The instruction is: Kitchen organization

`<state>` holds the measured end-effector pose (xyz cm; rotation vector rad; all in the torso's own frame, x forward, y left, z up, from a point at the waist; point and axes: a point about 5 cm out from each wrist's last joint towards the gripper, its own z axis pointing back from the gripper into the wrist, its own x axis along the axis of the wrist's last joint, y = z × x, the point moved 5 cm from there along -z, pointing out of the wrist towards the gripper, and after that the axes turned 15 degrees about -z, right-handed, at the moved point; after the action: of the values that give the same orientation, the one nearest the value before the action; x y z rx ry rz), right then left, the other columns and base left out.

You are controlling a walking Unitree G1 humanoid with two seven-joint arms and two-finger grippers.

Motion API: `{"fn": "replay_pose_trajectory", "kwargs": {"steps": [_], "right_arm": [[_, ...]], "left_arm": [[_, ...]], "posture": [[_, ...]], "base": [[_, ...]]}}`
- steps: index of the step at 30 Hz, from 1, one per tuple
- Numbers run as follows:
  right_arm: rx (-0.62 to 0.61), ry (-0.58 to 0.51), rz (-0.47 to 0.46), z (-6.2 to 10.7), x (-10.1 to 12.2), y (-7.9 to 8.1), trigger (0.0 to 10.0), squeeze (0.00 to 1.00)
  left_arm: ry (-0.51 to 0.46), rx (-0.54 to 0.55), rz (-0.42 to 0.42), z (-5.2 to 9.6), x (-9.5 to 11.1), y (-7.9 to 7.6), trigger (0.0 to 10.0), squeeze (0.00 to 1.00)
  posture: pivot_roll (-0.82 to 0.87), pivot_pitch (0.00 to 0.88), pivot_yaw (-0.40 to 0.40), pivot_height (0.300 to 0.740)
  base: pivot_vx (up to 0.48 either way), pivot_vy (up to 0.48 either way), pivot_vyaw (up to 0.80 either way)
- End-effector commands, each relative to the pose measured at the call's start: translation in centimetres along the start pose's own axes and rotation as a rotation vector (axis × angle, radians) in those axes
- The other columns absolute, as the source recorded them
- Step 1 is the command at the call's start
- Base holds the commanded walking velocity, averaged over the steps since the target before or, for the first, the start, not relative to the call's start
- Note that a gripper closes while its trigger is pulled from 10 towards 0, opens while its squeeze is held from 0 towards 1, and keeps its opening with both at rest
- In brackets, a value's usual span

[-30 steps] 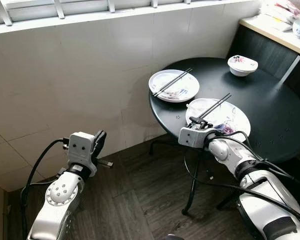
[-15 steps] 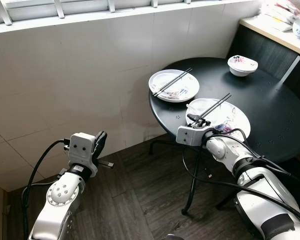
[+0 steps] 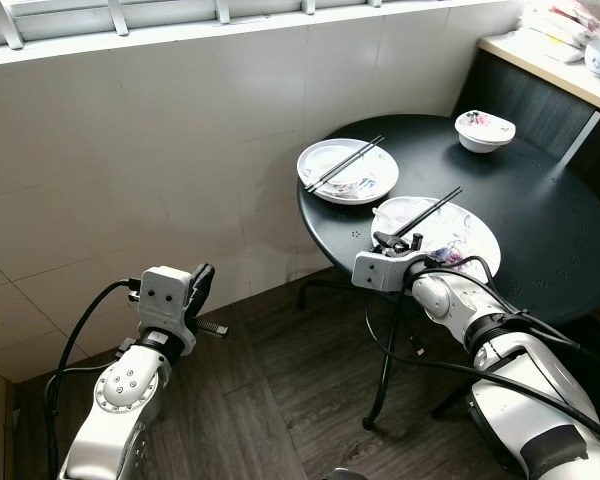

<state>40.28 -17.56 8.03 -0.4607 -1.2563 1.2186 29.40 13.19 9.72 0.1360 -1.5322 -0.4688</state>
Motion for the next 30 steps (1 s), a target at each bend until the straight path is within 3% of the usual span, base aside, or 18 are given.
{"fn": "replay_pose_trajectory", "kwargs": {"steps": [1, 6, 13, 17, 22, 26, 30], "right_arm": [[-0.004, 0.015, 0.016, 0.0, -0.2, -0.2, 0.0, 0.00], [-0.010, 0.021, 0.034, 0.0, -0.3, -0.3, 0.0, 0.00], [-0.044, 0.014, 0.158, -0.1, -0.2, -0.7, 0.0, 0.00], [-0.106, 0.013, 0.262, -0.2, 0.0, -2.0, 0.0, 0.00], [-0.172, -0.003, 0.319, -0.2, 0.5, -3.3, 0.0, 0.00], [-0.242, -0.039, 0.320, -0.2, 1.3, -4.4, 0.0, 0.00], [-0.419, -0.194, 0.217, 0.4, 4.1, -7.3, 0.0, 0.00]], "left_arm": [[-0.009, 0.000, 0.009, -0.1, 0.2, -0.2, 10.0, 0.00], [-0.008, 0.000, 0.010, -0.1, 0.2, -0.2, 10.0, 0.00], [-0.005, 0.004, 0.016, -0.1, 0.1, -0.3, 10.0, 0.00], [-0.004, 0.004, 0.021, -0.1, 0.0, -0.3, 10.0, 0.00], [-0.003, 0.003, 0.024, -0.1, 0.0, -0.3, 10.0, 0.00], [-0.003, 0.004, 0.026, -0.2, 0.0, -0.3, 10.0, 0.00], [-0.004, 0.005, 0.026, -0.2, 0.0, -0.3, 10.0, 0.00]], "posture": [[-0.02, 0.011, -0.085, 0.740], [-0.02, 0.012, -0.085, 0.740], [-0.02, 0.013, -0.085, 0.740], [-0.02, 0.014, -0.086, 0.740], [-0.03, 0.013, -0.085, 0.740], [-0.03, 0.013, -0.085, 0.740], [-0.03, 0.012, -0.084, 0.740]], "base": [[0.000, 0.000, 0.00], [0.000, 0.000, 0.00], [0.000, 0.000, 0.00], [0.000, 0.000, 0.00], [0.000, 0.000, 0.00], [0.000, 0.000, 0.00], [0.000, 0.000, 0.00]]}}
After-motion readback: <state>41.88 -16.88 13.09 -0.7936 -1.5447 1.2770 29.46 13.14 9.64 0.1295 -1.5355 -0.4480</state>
